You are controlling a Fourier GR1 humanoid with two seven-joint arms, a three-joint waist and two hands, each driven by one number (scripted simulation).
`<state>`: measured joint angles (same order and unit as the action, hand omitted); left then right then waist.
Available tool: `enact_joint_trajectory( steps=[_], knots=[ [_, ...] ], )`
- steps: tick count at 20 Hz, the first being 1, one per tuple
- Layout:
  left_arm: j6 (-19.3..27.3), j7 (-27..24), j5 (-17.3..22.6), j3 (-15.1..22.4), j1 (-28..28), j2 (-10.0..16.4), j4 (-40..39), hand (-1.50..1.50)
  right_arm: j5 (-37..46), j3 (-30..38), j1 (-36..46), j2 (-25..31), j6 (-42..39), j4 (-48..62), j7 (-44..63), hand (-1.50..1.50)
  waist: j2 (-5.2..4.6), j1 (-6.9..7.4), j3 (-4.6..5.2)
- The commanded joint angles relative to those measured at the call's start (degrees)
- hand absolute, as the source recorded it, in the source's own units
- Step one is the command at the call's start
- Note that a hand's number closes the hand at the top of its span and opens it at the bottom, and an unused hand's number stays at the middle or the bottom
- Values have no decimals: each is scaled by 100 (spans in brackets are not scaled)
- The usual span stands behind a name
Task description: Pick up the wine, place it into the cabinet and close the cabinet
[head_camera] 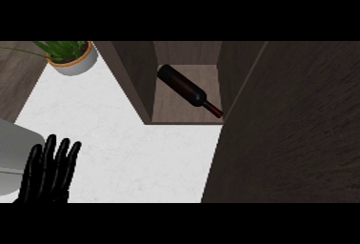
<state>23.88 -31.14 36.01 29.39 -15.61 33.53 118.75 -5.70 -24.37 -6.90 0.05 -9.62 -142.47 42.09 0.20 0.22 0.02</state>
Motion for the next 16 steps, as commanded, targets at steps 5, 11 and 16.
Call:
enact_joint_trajectory(
  steps=[5,11,16],
  knots=[
    [-719,39,817,-1316,-532,541,228,-150,3,-1265,56,57,-224,-583,306,150,13,39,4],
    [-1436,108,1188,-1966,-484,668,-326,-150,896,-2692,301,-4,617,-87,-17,150,18,-9,8],
    [-1762,172,1299,-2251,-617,780,-513,-150,1128,-3107,680,5,1204,-198,293,150,29,-17,14]
  ],
)
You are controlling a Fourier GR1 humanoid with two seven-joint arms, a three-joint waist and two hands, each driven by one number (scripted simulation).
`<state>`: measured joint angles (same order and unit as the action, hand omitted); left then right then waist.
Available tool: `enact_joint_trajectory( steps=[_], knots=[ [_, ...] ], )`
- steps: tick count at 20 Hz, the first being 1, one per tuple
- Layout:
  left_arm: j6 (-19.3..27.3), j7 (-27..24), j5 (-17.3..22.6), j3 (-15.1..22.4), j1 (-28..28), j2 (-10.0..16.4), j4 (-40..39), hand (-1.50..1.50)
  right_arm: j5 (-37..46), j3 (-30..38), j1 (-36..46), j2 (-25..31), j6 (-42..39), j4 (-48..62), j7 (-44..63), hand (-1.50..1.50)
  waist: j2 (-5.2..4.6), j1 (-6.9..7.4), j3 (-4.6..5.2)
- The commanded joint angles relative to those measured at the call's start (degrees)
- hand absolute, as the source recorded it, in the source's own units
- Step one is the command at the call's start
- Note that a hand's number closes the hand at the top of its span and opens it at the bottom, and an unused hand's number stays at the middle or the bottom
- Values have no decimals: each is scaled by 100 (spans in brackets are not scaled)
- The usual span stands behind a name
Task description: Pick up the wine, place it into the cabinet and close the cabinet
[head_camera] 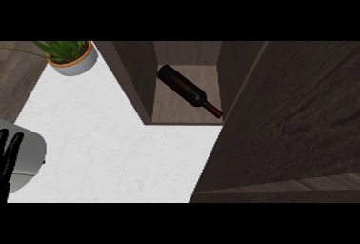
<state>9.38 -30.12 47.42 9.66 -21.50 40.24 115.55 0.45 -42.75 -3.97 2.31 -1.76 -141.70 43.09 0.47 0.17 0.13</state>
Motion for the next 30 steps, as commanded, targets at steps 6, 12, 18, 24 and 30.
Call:
enact_joint_trajectory(
  steps=[6,12,18,24,30],
  knots=[
    [-312,350,231,-390,28,169,15,-150,838,-1606,952,-217,1234,500,-326,150,-1,11,1],
    [-725,339,492,-663,-60,188,-136,-150,1185,-1694,1981,-204,2099,906,-141,150,9,111,16],
    [-678,720,647,-613,480,100,-244,-150,961,-1159,3066,-183,2653,1279,139,150,-41,95,7],
    [-794,922,843,-778,660,139,-363,-150,324,-874,3778,-171,3072,1749,83,150,-72,190,9],
    [-526,728,281,-294,745,-253,-346,-150,-516,48,5095,-191,3238,2728,-22,150,-91,285,8]
  ],
)
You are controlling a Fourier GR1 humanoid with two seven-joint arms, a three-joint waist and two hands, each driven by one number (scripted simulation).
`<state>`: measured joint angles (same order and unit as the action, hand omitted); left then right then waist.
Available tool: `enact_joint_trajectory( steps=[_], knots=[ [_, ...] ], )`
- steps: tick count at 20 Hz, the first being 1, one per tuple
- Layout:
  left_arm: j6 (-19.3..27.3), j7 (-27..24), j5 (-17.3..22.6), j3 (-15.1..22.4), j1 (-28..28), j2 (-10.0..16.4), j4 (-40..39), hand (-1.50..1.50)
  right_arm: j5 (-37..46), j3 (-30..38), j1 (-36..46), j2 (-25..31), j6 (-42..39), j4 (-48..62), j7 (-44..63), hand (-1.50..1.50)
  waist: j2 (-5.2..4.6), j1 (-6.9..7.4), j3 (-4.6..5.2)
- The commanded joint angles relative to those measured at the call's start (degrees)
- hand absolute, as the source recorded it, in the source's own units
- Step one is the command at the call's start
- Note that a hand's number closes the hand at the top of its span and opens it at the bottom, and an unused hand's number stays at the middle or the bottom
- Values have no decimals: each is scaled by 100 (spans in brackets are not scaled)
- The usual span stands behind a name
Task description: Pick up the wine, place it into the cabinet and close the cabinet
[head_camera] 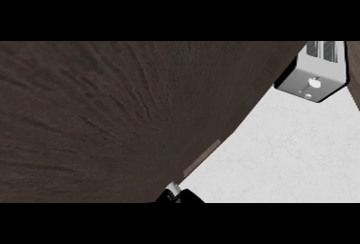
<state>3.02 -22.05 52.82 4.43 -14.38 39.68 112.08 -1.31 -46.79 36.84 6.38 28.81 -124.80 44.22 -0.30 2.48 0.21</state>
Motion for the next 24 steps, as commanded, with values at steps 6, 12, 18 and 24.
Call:
enact_joint_trajectory(
  steps=[6,12,18,24],
  knots=[
    [166,152,-132,21,36,-217,71,-150,-1150,1135,2613,-628,458,2784,-795,150,-2,73,-10],
    [175,317,-140,-183,191,-251,-9,-150,-657,1588,3275,-635,-248,4174,-1182,150,18,-106,-15],
    [-76,262,-288,-306,321,-394,-378,-150,-921,2385,3520,-637,-719,5538,-2049,150,-2,-119,-15],
    [178,593,-404,-269,316,-442,87,-150,-1131,2801,3413,-462,-1353,6373,-2739,150,2,-113,-21]
  ],
)
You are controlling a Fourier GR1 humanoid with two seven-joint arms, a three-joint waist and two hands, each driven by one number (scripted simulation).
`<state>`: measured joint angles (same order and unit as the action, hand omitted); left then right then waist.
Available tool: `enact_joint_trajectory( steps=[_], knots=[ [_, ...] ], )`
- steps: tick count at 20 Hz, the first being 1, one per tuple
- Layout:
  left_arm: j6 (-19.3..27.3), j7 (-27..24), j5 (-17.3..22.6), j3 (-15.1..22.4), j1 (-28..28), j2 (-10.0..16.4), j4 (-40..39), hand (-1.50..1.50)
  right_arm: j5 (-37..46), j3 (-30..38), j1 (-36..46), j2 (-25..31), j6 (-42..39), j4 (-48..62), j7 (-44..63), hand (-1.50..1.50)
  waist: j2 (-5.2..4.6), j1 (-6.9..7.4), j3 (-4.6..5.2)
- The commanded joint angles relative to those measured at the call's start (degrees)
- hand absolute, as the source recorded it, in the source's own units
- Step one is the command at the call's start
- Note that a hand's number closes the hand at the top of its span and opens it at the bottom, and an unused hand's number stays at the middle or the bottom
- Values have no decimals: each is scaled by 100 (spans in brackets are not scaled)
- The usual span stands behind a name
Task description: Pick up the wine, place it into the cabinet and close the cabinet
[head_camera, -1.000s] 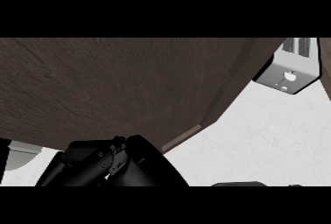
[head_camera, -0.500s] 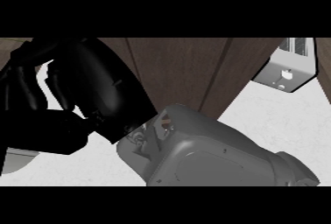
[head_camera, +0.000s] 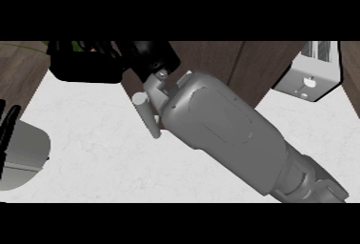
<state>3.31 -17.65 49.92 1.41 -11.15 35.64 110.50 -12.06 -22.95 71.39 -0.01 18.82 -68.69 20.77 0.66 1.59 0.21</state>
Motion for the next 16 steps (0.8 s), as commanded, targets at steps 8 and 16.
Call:
enact_joint_trajectory(
  steps=[8,16],
  knots=[
    [88,184,-165,0,64,-115,163,-150,70,613,-101,582,-739,1271,-940,150,-123,-19,-18],
    [82,92,-270,59,192,-274,61,-150,395,519,-165,646,-682,1521,-1233,150,-143,11,-13]
  ],
)
